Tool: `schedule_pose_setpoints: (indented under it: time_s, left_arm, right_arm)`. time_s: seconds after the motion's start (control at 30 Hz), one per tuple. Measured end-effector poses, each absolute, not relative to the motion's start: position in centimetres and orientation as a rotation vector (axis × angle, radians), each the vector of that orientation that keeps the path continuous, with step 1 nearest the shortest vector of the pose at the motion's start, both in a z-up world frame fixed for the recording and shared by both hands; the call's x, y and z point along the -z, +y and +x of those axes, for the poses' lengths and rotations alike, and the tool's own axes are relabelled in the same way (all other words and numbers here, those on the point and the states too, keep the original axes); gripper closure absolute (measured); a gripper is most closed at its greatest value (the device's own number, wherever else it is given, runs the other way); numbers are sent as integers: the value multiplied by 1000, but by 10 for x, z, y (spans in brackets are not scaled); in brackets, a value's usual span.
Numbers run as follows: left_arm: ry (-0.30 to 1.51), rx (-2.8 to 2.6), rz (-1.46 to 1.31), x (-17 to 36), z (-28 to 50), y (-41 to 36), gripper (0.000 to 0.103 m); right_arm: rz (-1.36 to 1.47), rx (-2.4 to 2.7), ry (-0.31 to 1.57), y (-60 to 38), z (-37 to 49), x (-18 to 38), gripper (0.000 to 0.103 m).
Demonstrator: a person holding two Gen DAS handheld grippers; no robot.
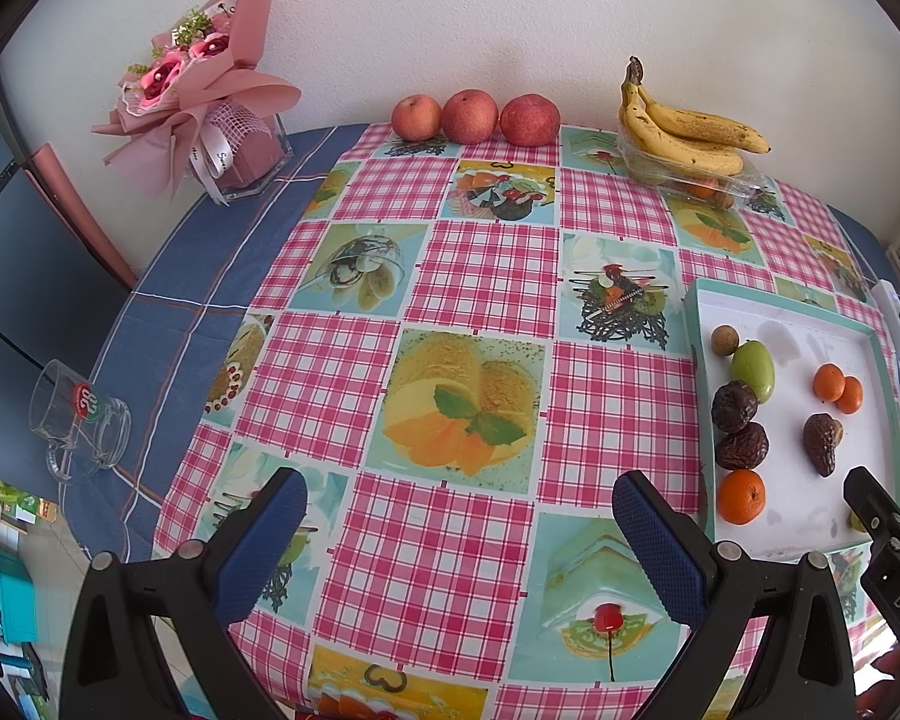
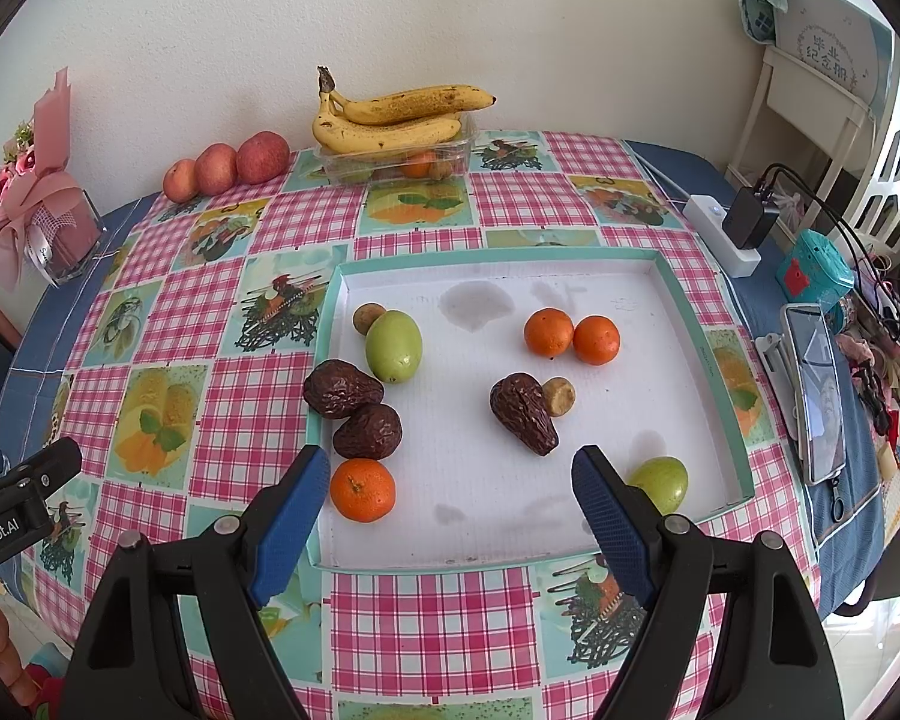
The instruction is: Organize fruits
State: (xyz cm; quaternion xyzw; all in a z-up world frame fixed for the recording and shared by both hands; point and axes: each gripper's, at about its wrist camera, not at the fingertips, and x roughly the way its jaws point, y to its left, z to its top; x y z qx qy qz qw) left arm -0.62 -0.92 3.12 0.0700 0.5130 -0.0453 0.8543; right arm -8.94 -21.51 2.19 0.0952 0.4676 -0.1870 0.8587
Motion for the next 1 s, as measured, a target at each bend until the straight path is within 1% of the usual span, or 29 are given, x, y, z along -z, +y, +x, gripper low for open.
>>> schedule_pose_setpoints:
  time_s: [1.0]
  left_arm:
    - [1071, 84, 153, -32, -8, -7, 0]
  right_arm:
    - [199, 391, 987, -218, -91, -20, 20]
